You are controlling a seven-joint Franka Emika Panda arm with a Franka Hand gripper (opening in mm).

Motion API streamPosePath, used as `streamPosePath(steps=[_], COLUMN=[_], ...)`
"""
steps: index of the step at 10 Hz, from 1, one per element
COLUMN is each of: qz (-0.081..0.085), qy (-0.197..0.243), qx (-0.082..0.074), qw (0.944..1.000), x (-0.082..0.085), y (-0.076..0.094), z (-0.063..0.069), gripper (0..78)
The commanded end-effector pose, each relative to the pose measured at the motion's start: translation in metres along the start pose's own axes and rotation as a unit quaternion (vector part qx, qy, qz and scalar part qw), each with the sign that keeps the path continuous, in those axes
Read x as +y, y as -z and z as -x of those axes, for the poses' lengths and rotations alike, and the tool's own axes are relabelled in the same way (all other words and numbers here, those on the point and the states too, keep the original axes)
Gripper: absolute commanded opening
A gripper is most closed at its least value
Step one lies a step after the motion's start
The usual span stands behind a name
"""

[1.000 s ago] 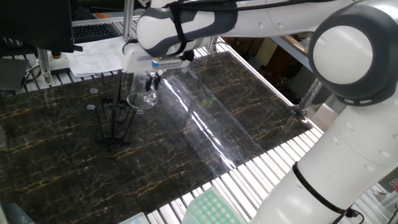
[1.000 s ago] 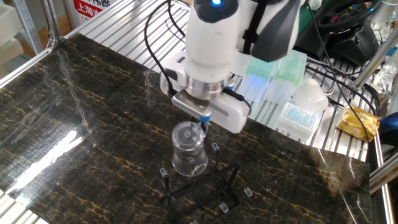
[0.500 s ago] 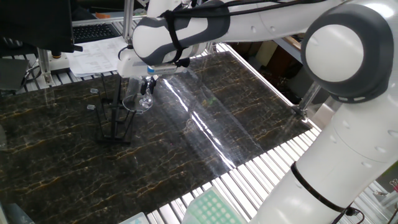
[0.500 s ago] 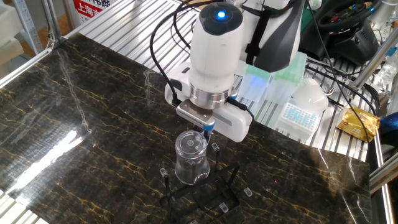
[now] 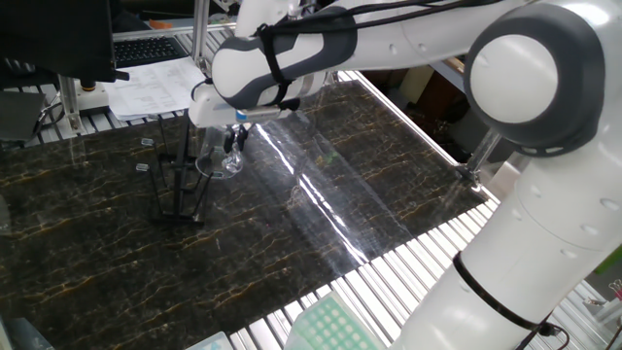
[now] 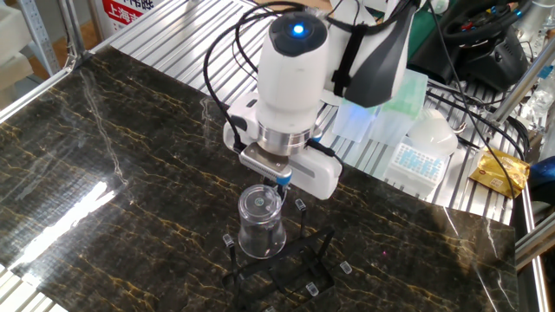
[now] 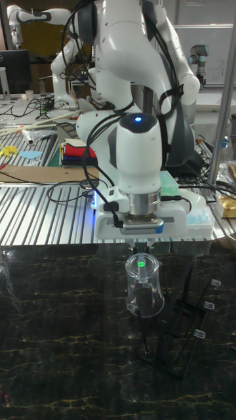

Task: Put the cup on the cup rack

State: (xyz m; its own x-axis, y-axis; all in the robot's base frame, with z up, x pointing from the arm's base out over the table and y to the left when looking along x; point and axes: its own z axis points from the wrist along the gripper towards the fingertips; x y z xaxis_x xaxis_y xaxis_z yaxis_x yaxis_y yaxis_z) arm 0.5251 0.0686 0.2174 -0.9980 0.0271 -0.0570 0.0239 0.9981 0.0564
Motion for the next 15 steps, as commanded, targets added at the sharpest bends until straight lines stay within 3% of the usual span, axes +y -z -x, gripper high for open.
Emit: streamPosePath(steps=[1,6,9,12,15], qz=[0.005,0.014,0.012,0.013,0.012], qy=[0.001,-0.003,-0.006,-0.006,-0.008], qx=[-0.006,-0.018,-0.02,-0.036,-0.037], qw=[1.0,0.9997,0.9997,0.9992,0.9992], x=[0.0,0.001,0.005,0.004,0.006], y=[-0.006,-0.021,-0.021,-0.038,-0.043], z=[-0.002,-0.006,-0.007,-0.008,-0.008], gripper=[1.1,1.1,1.1,1.1,1.1])
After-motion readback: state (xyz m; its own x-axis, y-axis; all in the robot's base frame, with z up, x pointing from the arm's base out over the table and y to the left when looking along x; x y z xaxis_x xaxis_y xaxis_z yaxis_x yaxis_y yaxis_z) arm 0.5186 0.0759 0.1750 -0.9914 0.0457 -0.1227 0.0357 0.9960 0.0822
